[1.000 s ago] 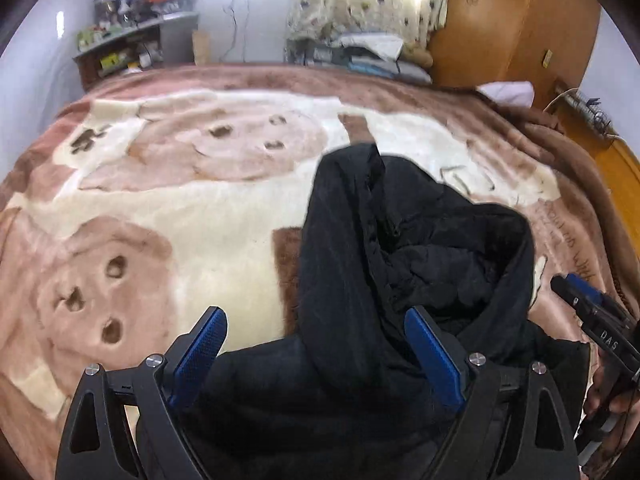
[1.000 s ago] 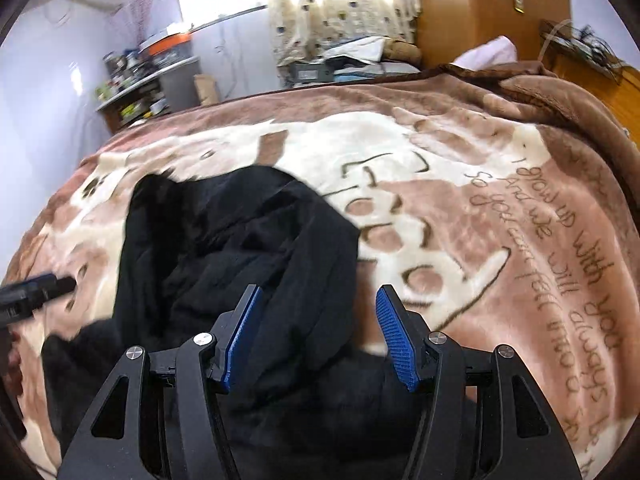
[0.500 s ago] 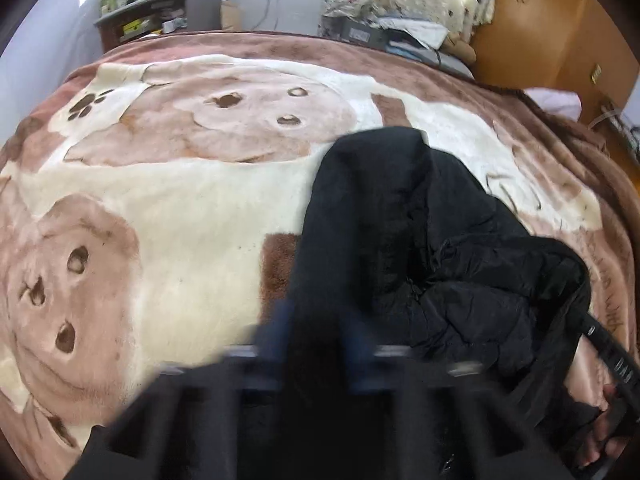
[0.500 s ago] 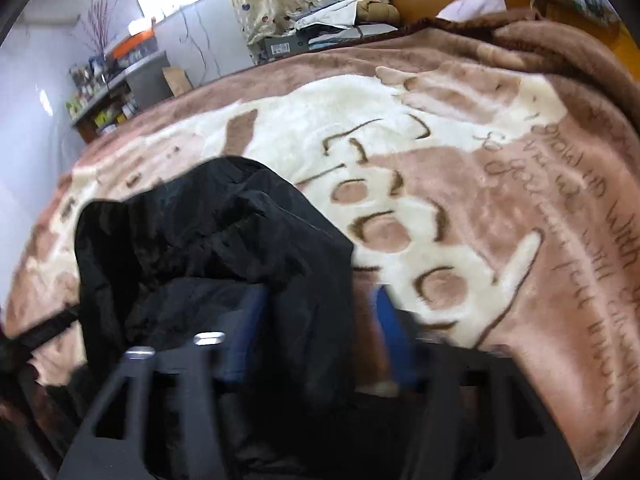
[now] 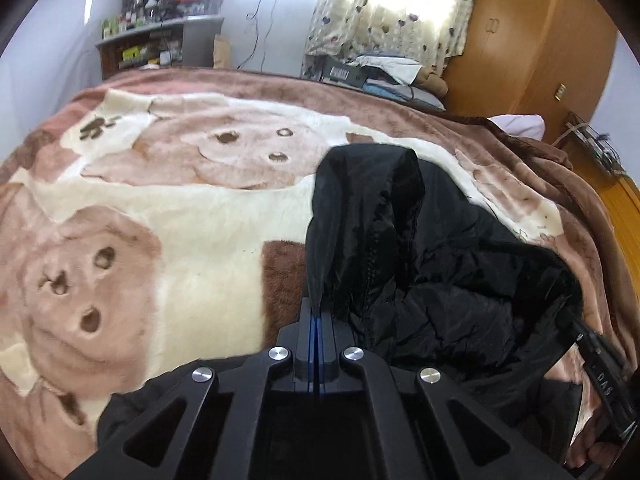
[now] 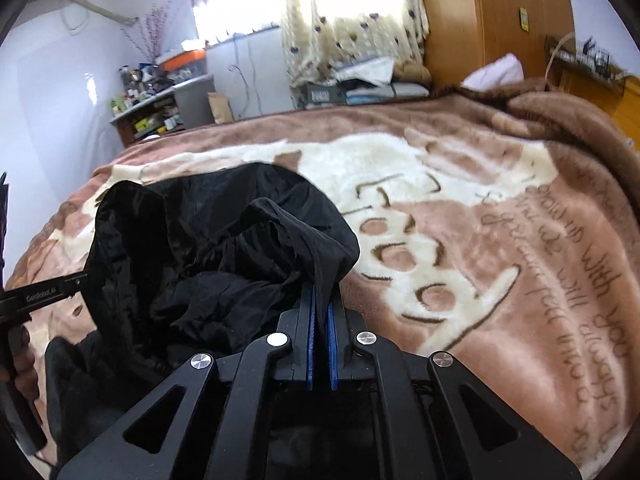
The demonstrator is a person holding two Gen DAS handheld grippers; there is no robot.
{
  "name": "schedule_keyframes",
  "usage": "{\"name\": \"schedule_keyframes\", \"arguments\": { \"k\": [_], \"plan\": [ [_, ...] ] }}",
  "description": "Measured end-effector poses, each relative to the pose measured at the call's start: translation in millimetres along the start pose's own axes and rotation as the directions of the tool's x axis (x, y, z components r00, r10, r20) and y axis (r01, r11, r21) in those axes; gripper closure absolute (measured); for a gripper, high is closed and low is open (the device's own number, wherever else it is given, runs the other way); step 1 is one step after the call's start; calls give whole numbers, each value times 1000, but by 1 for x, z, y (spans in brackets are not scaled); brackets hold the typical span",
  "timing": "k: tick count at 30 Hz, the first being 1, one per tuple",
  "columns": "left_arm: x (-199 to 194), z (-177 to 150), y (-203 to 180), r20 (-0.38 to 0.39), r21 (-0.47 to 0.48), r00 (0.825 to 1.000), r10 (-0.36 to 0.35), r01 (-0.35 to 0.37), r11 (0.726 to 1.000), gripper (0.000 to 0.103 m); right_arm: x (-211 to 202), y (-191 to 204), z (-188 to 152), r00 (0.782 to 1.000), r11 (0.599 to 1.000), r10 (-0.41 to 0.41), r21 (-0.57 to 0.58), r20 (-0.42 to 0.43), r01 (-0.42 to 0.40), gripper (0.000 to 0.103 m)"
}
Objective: Fold large clothes
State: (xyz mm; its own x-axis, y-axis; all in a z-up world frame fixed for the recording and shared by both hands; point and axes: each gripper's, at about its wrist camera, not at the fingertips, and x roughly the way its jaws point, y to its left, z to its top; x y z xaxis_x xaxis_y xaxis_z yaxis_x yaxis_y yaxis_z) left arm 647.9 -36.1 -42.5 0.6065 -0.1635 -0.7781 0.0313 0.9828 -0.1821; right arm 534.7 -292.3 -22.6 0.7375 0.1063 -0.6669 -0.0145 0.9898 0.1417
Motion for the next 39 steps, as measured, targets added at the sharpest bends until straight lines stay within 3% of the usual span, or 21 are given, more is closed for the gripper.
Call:
{"name": "schedule_keyframes", "arguments": {
  "k": [4,10,13,22,28,34,36,38,39],
  "plan": [
    [-32,-21,6,40,-9,998,-43,43,999,103,-31,11,-10,999,999,15,-38,48,-13,99],
    [-61,-57,29,26,-65,995,-100,101,993,103,-72,19,-50,997,996,7,-94,80,0,99],
    [-73,-77,37,32,-40,996,-84,85,996,103,-85,14,-67,998,996,7,-93,62,-1,99],
    [-99,-129,76,-23,-208,991,-130,123,970,102,-108,-5,-113,1000,999,1,-48,-11,-1,99],
    [-133,-153,107,-12,-257,996,-85,79,963,102,-116,-28,-135,999,997,-2,75,-44,5,99],
    [-157,-159,117,-9,-251,999,-40,37,967,102,-137,-33,-139,999,998,-15,64,-50,18,99],
    [-160,-156,114,-14,-255,998,-66,60,965,101,-142,-33,-134,998,997,12,81,-58,-8,99],
    [-158,-150,106,-29,-256,994,-105,94,962,96,-144,-30,-132,995,991,70,119,-70,-61,94],
    [-158,-148,99,-31,-243,993,-110,100,965,81,-142,-26,-130,992,988,96,127,-79,-86,88]
  ]
}}
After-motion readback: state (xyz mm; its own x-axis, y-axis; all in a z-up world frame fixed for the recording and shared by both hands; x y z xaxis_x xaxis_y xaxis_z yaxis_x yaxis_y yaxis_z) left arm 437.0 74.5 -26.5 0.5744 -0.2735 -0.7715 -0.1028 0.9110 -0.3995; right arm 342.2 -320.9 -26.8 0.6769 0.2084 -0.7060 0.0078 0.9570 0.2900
